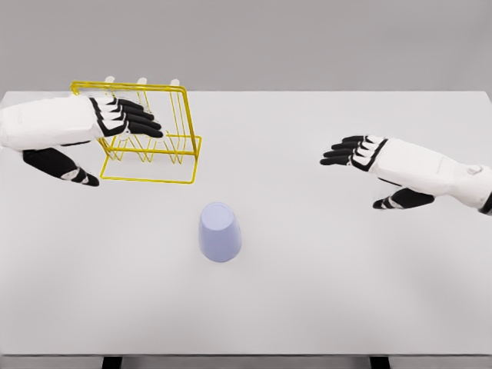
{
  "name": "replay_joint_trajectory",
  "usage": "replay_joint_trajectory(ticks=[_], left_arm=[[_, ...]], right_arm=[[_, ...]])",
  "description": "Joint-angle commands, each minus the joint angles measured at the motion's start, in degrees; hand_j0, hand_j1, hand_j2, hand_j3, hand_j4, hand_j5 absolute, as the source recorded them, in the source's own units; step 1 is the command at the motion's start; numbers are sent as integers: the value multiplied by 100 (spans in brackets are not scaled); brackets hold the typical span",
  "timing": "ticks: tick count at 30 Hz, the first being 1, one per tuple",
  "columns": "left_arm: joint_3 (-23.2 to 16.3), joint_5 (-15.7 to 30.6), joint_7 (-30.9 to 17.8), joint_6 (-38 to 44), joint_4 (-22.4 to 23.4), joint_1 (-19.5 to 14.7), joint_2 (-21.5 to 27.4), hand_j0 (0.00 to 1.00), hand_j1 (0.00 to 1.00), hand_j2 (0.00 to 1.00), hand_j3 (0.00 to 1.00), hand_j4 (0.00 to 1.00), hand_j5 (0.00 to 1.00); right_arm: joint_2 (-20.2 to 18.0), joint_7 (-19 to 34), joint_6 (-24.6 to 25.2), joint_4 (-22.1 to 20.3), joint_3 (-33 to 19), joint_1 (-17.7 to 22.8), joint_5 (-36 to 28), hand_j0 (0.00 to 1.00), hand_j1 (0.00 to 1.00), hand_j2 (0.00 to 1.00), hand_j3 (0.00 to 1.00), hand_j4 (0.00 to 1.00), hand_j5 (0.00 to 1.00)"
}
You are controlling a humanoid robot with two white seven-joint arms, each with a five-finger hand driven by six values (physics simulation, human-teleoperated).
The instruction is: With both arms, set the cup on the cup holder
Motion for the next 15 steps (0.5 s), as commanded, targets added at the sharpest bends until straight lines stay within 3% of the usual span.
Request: replay_joint_trajectory(ticks=[1, 4, 6, 7, 8, 10, 15], left_arm=[[-479, 251, -100, 13, -117, 0, 77, 100, 100, 100, 100, 100, 100], [-927, 251, -100, 13, -117, -606, -19, 100, 100, 100, 100, 100, 100], [-1621, 303, -100, 13, -117, -1309, -204, 100, 100, 100, 100, 100, 100], [-2069, 347, -100, 13, -117, -1748, -291, 100, 100, 100, 100, 100, 100], [-2895, 488, -100, 13, -100, -2530, -467, 100, 100, 100, 100, 100, 100], [-3731, 664, -100, 13, -100, -3261, -687, 100, 100, 100, 100, 100, 100], [-3969, 603, -100, 13, -100, -3455, -933, 100, 100, 100, 100, 100, 100]], right_arm=[[151, -5, 27, -4, -547, 0, -58, 100, 100, 100, 100, 100, 100], [178, -5, 27, -4, -626, 273, -58, 100, 100, 100, 100, 100, 100], [204, -5, 27, -4, -617, 247, -58, 100, 100, 100, 100, 100, 100], [222, -5, 27, -4, -617, 247, -49, 100, 100, 100, 100, 100, 100], [231, -5, 27, 5, -609, 238, -14, 100, 100, 100, 100, 100, 100], [231, -5, 27, 67, -617, 220, 13, 100, 100, 100, 100, 100, 100], [318, -5, 27, 49, -626, 220, 21, 100, 100, 100, 100, 100, 100]])
